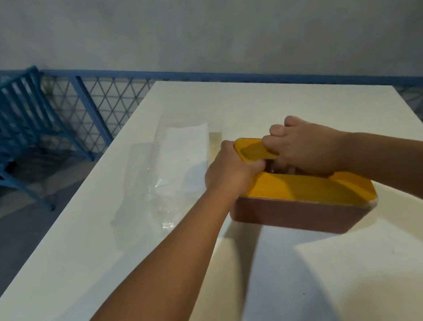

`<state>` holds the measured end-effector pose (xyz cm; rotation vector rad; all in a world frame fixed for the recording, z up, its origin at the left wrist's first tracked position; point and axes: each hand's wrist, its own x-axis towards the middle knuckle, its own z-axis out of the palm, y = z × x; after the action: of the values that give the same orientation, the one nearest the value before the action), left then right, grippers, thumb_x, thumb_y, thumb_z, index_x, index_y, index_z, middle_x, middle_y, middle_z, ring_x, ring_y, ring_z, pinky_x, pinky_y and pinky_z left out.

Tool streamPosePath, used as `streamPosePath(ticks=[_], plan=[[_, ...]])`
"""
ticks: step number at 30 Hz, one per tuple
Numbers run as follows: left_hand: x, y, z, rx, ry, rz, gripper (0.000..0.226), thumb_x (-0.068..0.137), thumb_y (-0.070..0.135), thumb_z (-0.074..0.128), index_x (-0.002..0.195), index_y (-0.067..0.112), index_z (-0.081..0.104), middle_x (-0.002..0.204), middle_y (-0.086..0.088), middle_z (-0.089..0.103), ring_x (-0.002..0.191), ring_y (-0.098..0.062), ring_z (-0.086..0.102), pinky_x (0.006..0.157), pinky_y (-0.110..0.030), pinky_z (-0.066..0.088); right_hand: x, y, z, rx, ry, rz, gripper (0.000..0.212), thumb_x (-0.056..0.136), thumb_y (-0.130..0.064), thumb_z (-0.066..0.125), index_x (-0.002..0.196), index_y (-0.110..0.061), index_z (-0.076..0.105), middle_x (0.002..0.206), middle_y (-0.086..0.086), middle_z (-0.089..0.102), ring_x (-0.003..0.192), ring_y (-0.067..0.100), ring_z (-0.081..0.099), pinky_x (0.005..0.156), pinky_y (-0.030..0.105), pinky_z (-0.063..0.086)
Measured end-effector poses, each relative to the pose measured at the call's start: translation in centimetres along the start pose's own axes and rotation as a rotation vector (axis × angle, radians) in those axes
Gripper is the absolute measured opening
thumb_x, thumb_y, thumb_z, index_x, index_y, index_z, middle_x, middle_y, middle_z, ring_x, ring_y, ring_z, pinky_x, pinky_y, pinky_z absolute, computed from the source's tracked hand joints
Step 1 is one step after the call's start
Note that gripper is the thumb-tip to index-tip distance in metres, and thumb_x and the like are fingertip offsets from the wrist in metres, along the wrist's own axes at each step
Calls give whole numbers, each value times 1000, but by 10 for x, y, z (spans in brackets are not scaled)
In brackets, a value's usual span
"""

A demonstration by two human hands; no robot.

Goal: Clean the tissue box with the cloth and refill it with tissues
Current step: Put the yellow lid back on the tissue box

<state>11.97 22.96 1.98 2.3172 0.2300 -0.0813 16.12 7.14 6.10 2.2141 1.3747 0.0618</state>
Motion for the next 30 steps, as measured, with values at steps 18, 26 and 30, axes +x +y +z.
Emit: streamPosePath(ticks=[18, 26, 30], plan=[[-1, 4, -1, 22, -9, 2, 67, 81, 47, 62, 135, 20, 31, 127, -2, 53, 106, -25, 55, 74, -34, 39, 4, 0, 11, -7, 48, -45, 37, 92, -44, 49, 128, -43, 51, 122, 2, 48, 114, 20, 42, 92, 31, 33], [-4, 4, -2, 8, -24, -10, 66, 82, 47, 61, 134, 21, 31, 125, -2, 53, 104, -26, 55, 76, -35, 42, -2, 6, 10, 39, -15, -70, 41, 98, -46, 28, 138, -40, 35, 129, -1, 39, 115, 13, 37, 84, 19, 25], [-4, 4, -1, 16, -31, -8, 66, 81, 47, 61, 134, 20, 31, 126, -2, 53, 106, -26, 55, 77, -35, 42, -2, 3, 19, 71, 75, -46, 39, 94, -49, 40, 132, -40, 48, 126, -1, 47, 115, 16, 42, 92, 25, 32]])
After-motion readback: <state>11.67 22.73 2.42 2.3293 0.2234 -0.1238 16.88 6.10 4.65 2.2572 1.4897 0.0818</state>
